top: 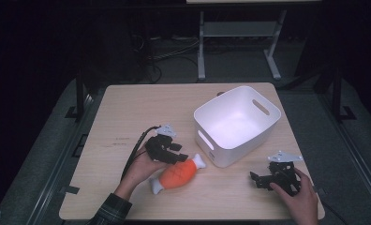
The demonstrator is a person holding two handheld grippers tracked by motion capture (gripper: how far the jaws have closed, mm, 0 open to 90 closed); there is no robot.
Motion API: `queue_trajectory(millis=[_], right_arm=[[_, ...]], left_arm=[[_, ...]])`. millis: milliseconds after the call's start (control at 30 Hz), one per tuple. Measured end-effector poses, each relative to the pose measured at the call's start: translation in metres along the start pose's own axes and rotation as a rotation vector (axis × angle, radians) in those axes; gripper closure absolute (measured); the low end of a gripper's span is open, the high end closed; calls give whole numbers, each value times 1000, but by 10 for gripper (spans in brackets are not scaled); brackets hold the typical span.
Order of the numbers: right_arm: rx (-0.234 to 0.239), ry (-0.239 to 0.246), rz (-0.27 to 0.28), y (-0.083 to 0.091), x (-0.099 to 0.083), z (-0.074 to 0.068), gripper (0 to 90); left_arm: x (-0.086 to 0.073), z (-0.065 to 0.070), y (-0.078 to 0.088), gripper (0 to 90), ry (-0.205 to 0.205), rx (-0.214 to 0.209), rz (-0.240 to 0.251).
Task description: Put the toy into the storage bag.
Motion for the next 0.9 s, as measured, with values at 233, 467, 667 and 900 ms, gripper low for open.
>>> queue_trajectory(millis=[233,467,667,900], right_arm=[[0,1,0,0,0,0,2],[1,1,0,0,0,0,2],[0,1,0,0,0,0,2],[0,1,0,0,0,0,2]], left_arm=[[-5,17,2,150,-23,-17,-52],[-15,30,4,127,-72,-2,-84],[-21,34,-1,126,-100,10,-106],[-26,36,-9,126,-112,24,-130]])
Point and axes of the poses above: each handheld gripper's, and its own axes: y roughly backward along the jaws, x roughly out of its top, z roughly to its right, the point moved 6 cm from there along -y, roughly forward along the jaws, and after that the axes turned 13 degrees about -y, right-handed, at the moved point
